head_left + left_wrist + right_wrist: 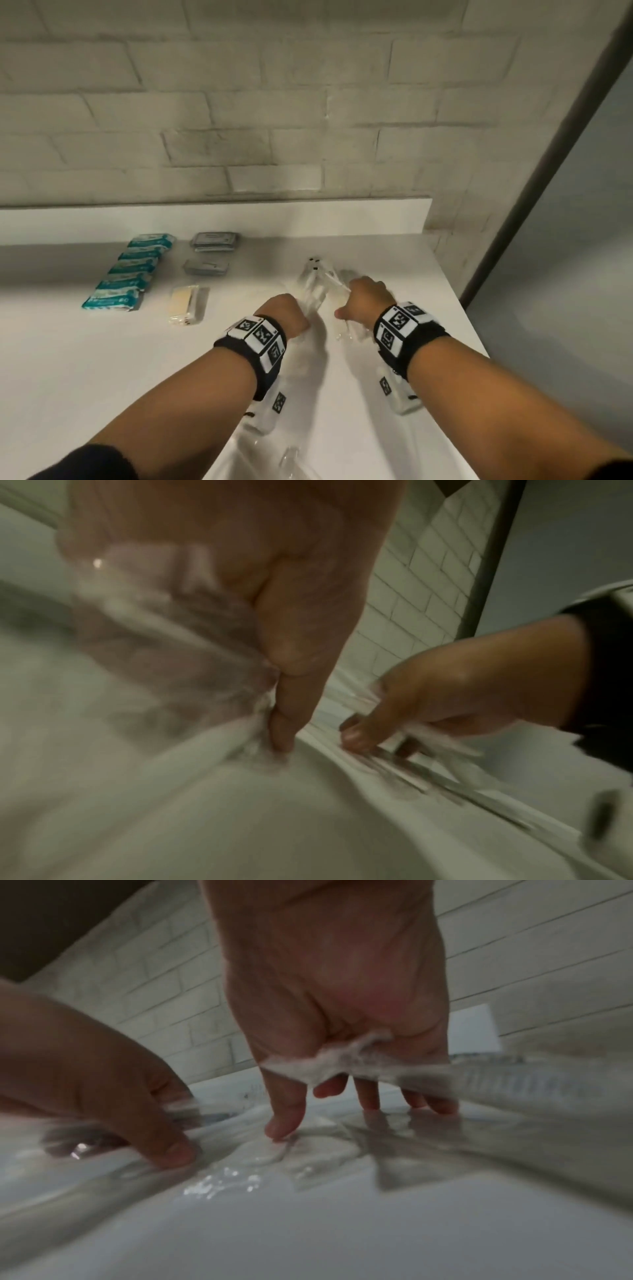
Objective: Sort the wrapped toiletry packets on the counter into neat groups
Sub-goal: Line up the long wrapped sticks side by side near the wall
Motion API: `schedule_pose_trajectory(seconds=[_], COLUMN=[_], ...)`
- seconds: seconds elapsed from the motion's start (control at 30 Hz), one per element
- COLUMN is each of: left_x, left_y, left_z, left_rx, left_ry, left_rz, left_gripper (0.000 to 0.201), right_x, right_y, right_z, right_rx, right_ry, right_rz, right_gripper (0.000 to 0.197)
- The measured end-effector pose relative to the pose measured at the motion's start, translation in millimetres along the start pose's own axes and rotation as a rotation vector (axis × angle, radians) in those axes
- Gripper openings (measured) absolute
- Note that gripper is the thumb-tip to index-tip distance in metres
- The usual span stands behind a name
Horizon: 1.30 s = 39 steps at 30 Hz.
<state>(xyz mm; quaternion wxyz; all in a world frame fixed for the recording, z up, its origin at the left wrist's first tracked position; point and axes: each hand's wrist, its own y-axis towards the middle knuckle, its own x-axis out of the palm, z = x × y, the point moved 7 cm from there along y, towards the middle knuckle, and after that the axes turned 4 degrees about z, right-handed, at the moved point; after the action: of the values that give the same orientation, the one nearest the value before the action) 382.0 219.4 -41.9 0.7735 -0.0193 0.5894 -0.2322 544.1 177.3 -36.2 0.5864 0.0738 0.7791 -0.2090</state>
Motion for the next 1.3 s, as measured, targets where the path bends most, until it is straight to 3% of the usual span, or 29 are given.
schedule_pose_trajectory(seconds=[0.2,0.37,0.5,0.6,0.73,0.83,0.97,1.07,1.17,1.23,1.3], left_x=[-8,-19,-28,-35,-26,-23,-41,-50,-44,-40,-33], left_y=[-30,-65,-85,-100,-107,-95,-60,-20,10,18,21], left_z=[-64,-105,-120,-118,-87,-64,-50,-52,-77,-86,-89], left_rx=[-0.134,-0.221,-0.224,-0.144,0.076,0.181,0.142,0.054,-0.086,-0.061,0.001], left_ry=[0.034,-0.092,-0.266,-0.525,-1.014,-1.099,-1.008,-0.928,-0.59,-0.412,-0.359], left_rz=[-0.047,0.029,0.116,0.156,-0.065,-0.148,-0.005,0.055,0.12,0.124,0.097], left_gripper=[0.025,0.011,0.02,0.023,0.01,0.027,0.019,0.046,0.08,0.075,0.067], right_x=[11,27,42,25,8,0,-24,-33,-39,-41,-34], right_y=[-2,-46,-87,-94,-94,-85,-48,-6,15,17,15], right_z=[-47,-69,-84,-93,-106,-111,-86,-56,-26,-21,-38], right_rx=[-0.163,-0.295,-0.346,-0.303,-0.183,-0.12,-0.031,0.034,0.127,0.117,-0.016], right_ry=[-0.043,-0.079,-0.086,0.323,1.177,1.421,1.17,0.98,0.485,0.266,0.214], right_rz=[-0.034,-0.136,-0.289,-0.172,-0.168,-0.092,0.07,0.067,0.184,0.308,0.309], right_gripper=[0.042,0.031,0.027,0.012,0.032,0.037,0.04,0.053,0.076,0.062,0.038])
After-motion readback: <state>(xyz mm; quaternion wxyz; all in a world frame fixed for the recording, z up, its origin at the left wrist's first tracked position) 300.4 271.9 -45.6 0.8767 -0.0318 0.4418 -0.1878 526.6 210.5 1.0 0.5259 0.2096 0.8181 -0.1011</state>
